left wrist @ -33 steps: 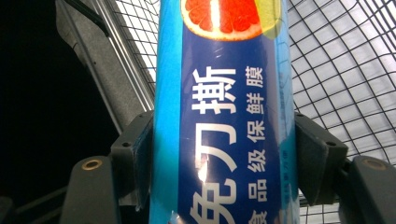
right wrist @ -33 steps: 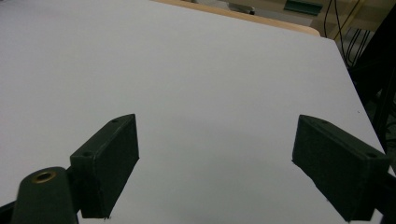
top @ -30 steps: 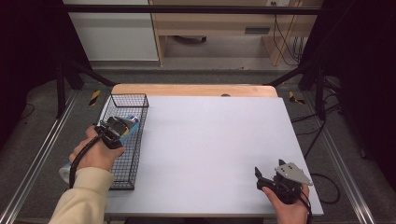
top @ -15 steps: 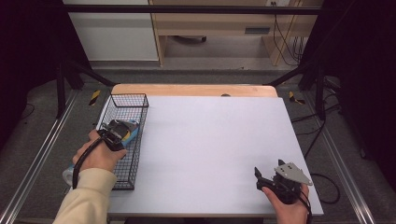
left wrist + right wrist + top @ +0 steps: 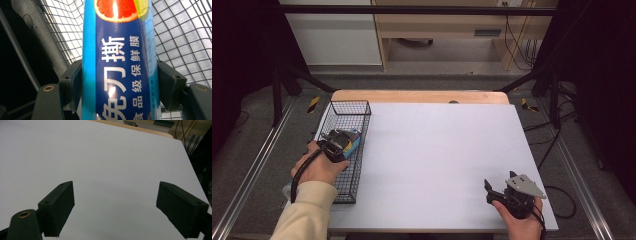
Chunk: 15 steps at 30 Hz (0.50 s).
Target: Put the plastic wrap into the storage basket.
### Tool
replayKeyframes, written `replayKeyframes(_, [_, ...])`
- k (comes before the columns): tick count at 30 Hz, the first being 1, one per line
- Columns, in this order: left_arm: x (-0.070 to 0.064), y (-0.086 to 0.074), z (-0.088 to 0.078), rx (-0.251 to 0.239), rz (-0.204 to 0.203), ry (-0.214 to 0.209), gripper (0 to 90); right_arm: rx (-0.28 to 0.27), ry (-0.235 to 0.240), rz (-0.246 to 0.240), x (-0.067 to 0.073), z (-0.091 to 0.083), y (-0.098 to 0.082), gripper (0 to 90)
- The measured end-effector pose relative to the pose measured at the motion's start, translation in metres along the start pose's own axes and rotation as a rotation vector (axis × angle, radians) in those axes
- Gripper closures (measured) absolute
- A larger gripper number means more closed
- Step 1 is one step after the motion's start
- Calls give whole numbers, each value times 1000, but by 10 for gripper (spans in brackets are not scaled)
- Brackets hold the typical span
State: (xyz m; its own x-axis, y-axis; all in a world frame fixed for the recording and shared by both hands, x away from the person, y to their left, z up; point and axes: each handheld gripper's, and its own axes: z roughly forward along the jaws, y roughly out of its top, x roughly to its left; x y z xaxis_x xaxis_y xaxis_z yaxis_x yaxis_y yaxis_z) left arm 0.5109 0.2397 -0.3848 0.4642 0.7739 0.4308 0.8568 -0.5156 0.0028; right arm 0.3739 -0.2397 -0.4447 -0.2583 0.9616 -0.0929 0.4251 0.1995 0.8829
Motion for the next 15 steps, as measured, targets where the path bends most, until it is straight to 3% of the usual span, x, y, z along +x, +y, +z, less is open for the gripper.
replayKeyframes(8, [-2,-3,4,-11,5,-11,296,2,4,0,0,0,0,150])
replayKeyframes(11, [-3,-6,-1,-56,19,22,264,3,5,-2,0,0,0,148])
replayKeyframes(15, [-1,-16,-19,-144,8,70,176,2,1,1,0,0,0,148])
